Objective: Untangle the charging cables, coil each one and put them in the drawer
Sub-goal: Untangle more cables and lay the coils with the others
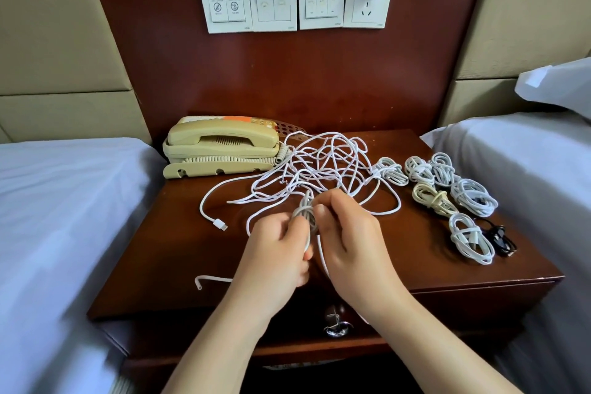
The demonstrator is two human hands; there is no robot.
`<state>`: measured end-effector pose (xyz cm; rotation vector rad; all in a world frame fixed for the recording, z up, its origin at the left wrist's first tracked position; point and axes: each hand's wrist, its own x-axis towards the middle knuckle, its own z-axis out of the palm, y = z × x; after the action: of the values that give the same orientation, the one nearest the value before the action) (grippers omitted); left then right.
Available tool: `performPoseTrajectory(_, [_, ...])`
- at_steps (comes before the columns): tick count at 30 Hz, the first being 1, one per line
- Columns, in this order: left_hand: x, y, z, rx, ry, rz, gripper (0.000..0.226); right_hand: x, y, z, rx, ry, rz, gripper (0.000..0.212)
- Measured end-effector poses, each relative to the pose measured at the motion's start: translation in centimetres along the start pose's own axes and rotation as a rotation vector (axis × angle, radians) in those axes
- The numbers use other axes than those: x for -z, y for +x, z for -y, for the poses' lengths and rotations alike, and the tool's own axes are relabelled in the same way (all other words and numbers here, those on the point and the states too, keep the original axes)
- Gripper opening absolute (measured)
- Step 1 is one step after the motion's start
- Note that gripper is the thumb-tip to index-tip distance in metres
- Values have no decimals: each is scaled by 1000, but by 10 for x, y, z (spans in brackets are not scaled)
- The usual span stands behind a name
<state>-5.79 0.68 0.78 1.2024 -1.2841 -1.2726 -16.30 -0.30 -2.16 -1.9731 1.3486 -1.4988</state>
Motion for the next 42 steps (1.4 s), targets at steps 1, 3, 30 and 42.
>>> performPoseTrajectory(1, [0,1,1,-3,11,-6,30,0,0,0,-6,-11,4,22])
performPoseTrajectory(3, [-1,3,4,-31,67,-32,33,1,-1,0,9,-78,7,22])
performPoseTrajectory(30, [4,-10,-8,7,-212,94,29,8,1,5,186,24,20,35])
performPoseTrajectory(42, [0,1,-4,-37,-109,27,28,8,2,1,119,-73,-61,15])
